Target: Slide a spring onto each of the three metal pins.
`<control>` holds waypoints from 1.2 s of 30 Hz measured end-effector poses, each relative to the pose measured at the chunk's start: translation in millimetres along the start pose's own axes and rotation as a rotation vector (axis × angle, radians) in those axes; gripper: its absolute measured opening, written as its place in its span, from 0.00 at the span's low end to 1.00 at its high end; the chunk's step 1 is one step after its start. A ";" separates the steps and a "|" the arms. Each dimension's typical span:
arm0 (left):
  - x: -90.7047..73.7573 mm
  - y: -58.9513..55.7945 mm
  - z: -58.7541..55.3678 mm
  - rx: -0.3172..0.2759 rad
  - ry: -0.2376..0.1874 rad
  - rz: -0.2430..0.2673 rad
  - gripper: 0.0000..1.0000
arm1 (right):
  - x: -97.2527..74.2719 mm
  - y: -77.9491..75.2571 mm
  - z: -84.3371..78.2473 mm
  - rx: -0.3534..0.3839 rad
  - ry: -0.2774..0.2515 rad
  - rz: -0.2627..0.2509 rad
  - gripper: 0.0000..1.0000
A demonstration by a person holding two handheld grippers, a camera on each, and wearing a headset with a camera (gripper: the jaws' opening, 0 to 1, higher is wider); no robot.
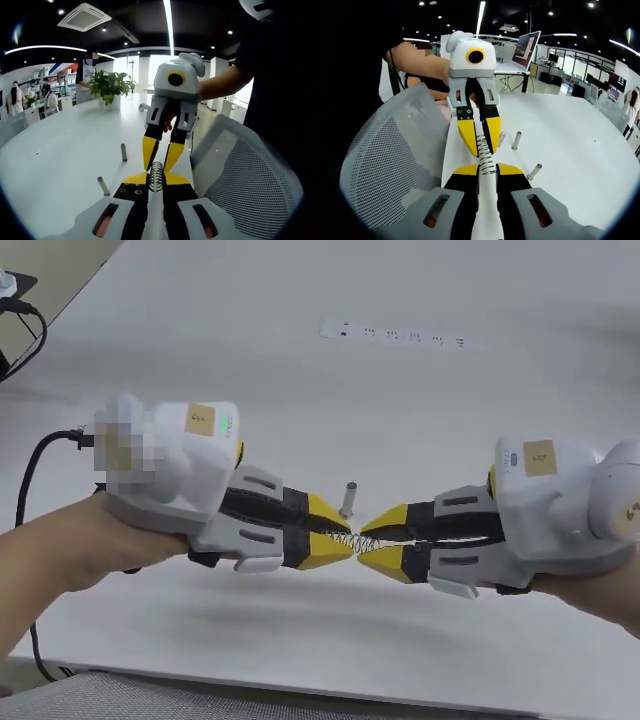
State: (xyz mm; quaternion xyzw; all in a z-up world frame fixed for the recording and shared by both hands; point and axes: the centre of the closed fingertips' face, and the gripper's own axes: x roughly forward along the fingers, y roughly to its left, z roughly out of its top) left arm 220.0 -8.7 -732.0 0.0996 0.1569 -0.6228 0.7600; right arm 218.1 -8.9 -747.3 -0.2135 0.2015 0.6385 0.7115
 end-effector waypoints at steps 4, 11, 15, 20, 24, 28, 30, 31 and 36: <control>-2.0 0.5 1.8 -0.001 -0.006 0.000 0.02 | -1.5 0.8 -3.9 0.029 -0.010 0.011 0.11; -1.4 -2.5 5.4 0.004 -0.010 -0.011 0.02 | 0.5 0.9 0.8 0.097 -0.056 0.016 0.08; -1.9 -3.3 6.4 -0.001 -0.015 -0.014 0.02 | -2.3 -0.1 0.2 0.125 -0.068 0.013 0.08; -0.8 -4.0 5.8 0.001 -0.015 -0.016 0.02 | -2.8 0.2 0.9 0.127 -0.070 0.012 0.07; -1.3 -2.7 2.8 -0.008 -0.008 -0.015 0.02 | -5.9 -1.6 7.5 0.145 -0.100 0.010 0.07; -1.8 -1.9 1.5 -0.013 -0.009 -0.013 0.02 | -6.1 -0.5 11.6 0.152 -0.110 0.013 0.07; -1.5 -1.4 0.1 -0.012 -0.004 -0.011 0.02 | -6.2 -0.4 13.3 0.149 -0.110 0.015 0.07; -1.4 -1.4 -1.0 -0.009 0.000 -0.010 0.02 | -6.3 -0.3 14.0 0.147 -0.112 0.016 0.07; 0.2 -0.5 -6.9 0.003 0.020 -0.001 0.02 | -8.9 0.2 23.3 0.149 -0.143 0.026 0.07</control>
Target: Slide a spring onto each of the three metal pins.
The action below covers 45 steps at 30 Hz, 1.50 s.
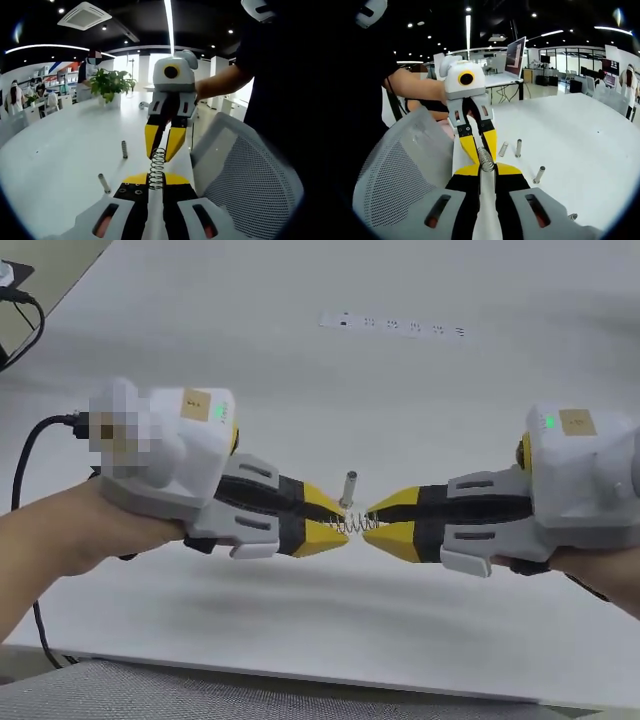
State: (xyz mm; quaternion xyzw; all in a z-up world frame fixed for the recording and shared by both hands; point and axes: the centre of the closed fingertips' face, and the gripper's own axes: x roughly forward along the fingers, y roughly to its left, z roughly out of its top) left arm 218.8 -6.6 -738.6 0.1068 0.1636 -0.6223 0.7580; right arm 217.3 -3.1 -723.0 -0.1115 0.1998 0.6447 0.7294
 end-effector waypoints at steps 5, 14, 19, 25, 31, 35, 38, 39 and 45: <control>2.6 -0.5 -1.5 0.013 0.011 0.003 0.02 | 1.7 0.7 11.2 -0.005 -0.028 0.003 0.08; 5.6 -1.5 0.9 0.024 0.008 0.008 0.02 | 7.0 4.5 26.9 -0.030 -0.080 0.000 0.07; 5.6 -1.3 3.1 0.027 0.000 0.011 0.02 | 8.3 4.7 29.8 -0.058 -0.090 -0.004 0.07; 5.2 0.8 8.1 0.028 -0.011 0.015 0.02 | 8.9 4.2 36.0 -0.073 -0.110 -0.012 0.07; 7.2 -0.2 10.0 0.034 -0.013 0.010 0.02 | 12.1 8.1 39.2 -0.095 -0.110 -0.009 0.07; 6.1 -0.5 8.2 0.041 -0.008 0.010 0.02 | 13.2 10.5 38.3 -0.123 -0.101 -0.006 0.07; 3.9 -0.1 9.2 0.044 -0.017 0.015 0.02 | 13.0 11.7 39.9 -0.132 -0.108 -0.005 0.07; 3.6 0.0 9.7 0.047 -0.020 0.018 0.02 | 12.9 11.7 40.7 -0.139 -0.110 -0.006 0.07; 2.1 1.8 12.1 0.023 -0.035 0.023 0.02 | 13.3 11.7 43.7 -0.175 -0.105 -0.014 0.07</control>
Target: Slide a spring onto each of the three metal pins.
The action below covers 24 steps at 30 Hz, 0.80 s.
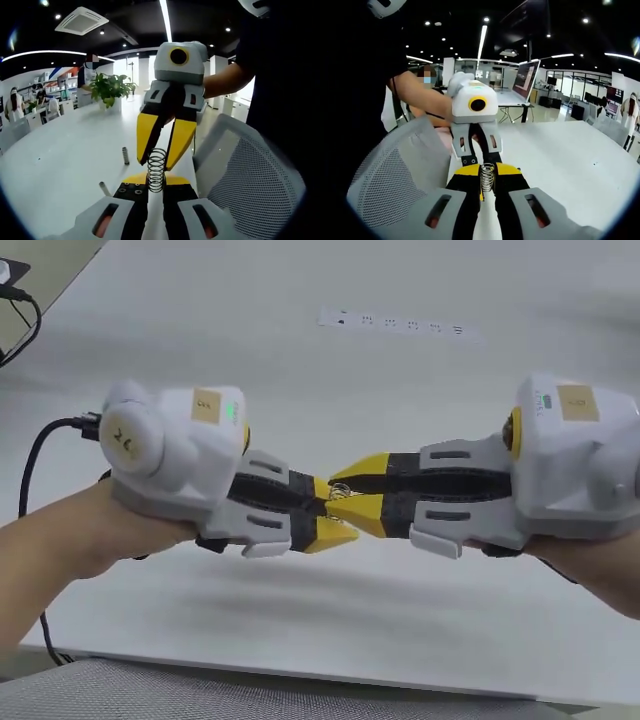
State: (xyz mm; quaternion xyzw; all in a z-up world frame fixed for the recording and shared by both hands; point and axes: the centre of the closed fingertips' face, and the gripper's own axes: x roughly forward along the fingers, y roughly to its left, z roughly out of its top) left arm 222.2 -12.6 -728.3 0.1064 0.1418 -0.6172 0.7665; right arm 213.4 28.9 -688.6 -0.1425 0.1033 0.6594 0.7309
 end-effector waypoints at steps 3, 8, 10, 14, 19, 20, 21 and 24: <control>-1.4 1.3 3.2 -0.024 -0.017 0.003 0.02 | -0.8 -2.1 2.7 0.006 -0.012 -0.005 0.06; -1.2 0.4 4.1 -0.053 -0.028 0.004 0.02 | -0.9 -1.1 4.1 -0.013 -0.004 -0.004 0.06; -1.4 0.4 4.0 -0.054 -0.029 0.006 0.02 | -1.1 -1.4 4.0 -0.013 -0.002 -0.004 0.06; -1.7 0.6 5.0 -0.061 -0.035 0.009 0.03 | -1.2 -1.3 5.3 -0.019 0.000 -0.004 0.06; -2.2 1.3 6.8 -0.074 -0.044 0.016 0.03 | -1.2 -2.0 7.1 -0.030 0.004 -0.004 0.06; -2.4 1.2 7.0 -0.078 -0.045 0.016 0.03 | -1.3 -2.1 7.3 -0.032 0.005 -0.004 0.06; -2.5 1.5 7.3 -0.081 -0.048 0.018 0.03 | -1.3 -2.1 7.7 -0.038 0.006 -0.005 0.06; -3.5 1.2 9.2 -0.093 -0.061 0.017 0.03 | -1.3 -2.4 9.3 -0.039 0.002 -0.006 0.06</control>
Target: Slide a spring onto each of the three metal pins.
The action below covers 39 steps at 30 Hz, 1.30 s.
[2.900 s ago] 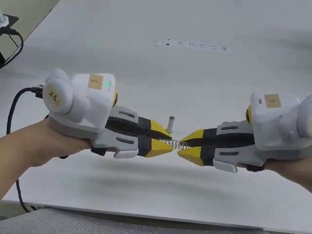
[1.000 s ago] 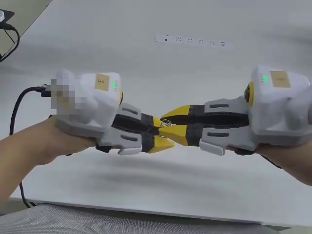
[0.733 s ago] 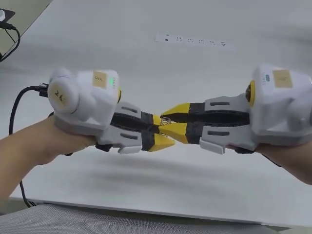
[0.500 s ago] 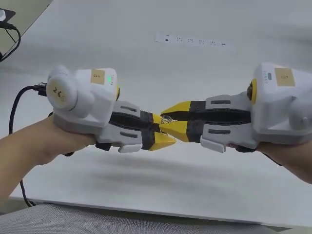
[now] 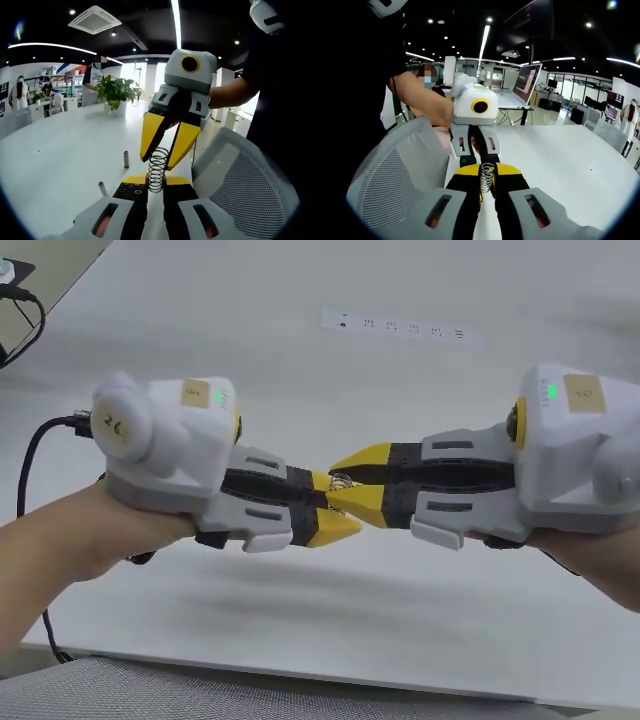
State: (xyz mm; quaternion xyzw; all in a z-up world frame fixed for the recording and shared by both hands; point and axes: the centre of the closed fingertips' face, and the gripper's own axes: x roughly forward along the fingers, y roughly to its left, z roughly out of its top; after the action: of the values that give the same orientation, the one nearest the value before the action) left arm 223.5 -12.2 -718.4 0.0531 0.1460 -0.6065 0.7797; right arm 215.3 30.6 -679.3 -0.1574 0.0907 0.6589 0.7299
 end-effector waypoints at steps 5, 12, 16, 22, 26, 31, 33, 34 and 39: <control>0.0 -0.7 -1.5 -0.006 0.004 -0.001 0.03 | 0.4 0.2 -1.3 0.006 0.003 0.003 0.06; 2.0 -4.2 -7.4 -0.025 0.006 -0.014 0.03 | 1.0 3.6 -6.5 0.013 0.016 0.012 0.06; 3.3 -5.8 -9.4 -0.032 0.010 -0.018 0.03 | 1.0 5.1 -8.9 0.017 0.021 0.016 0.06; 3.2 -5.1 -9.0 -0.036 0.006 -0.015 0.03 | 0.5 4.1 -8.9 0.018 0.019 0.012 0.06; 2.6 -4.9 -8.3 -0.051 0.002 -0.016 0.03 | 0.7 3.5 -8.4 0.025 0.017 0.011 0.06; 1.8 -2.4 -7.4 -0.056 0.001 -0.002 0.06 | 1.1 3.8 -8.8 0.023 0.018 0.009 0.06; 1.8 -2.5 -7.0 -0.062 -0.002 -0.002 0.07 | 0.9 2.8 -8.8 0.023 0.018 0.004 0.06; 1.8 -2.7 -6.8 -0.063 -0.003 -0.002 0.09 | 0.7 2.6 -9.0 0.021 0.019 0.004 0.06; 1.3 -2.3 -6.6 -0.061 -0.001 0.005 0.15 | -1.6 -0.6 -9.5 0.018 0.023 -0.006 0.06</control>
State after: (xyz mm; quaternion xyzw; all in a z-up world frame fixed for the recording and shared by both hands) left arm 220.5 -12.3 -724.8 0.0294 0.1640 -0.5999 0.7825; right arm 216.4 25.8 -687.5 -0.1588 0.1045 0.6540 0.7322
